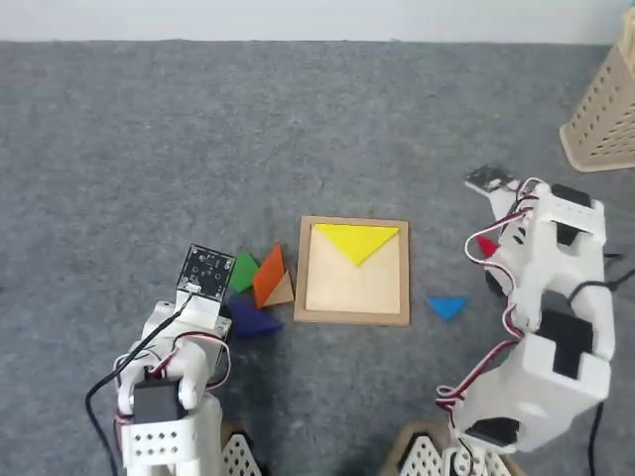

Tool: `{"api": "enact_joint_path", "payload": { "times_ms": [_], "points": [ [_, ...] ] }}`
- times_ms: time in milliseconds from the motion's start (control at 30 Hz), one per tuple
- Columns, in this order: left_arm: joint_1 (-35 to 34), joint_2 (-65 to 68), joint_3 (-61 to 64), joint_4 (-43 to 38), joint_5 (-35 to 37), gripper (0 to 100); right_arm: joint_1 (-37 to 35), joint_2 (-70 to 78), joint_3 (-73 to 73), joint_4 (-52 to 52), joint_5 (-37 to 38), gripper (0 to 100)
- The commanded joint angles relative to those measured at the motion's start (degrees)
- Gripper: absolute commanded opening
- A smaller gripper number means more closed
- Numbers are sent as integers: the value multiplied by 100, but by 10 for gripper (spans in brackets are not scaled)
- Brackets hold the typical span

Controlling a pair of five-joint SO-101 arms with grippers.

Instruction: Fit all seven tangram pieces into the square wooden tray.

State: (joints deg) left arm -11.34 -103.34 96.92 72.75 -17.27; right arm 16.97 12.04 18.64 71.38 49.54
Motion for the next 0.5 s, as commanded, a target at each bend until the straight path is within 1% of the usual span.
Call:
{"api": "enact_joint_path", "payload": {
  "times_ms": [0, 100, 267, 367, 467],
  "points": [
    [18, -105, -31, 26, -9, 150, 136, 145, -237, -391, -642, 247],
    [18, -105, -31, 26, -9, 150, 119, 66, -264, -356, -686, 247],
    [18, -105, -31, 26, -9, 150, 154, -664, -229, -286, -695, 248],
    [18, -105, -31, 26, -9, 150, 163, -954, -237, -154, -695, 302],
    [18, -105, -31, 26, -9, 150, 171, -857, -264, -286, -677, 355]
  ]
}}
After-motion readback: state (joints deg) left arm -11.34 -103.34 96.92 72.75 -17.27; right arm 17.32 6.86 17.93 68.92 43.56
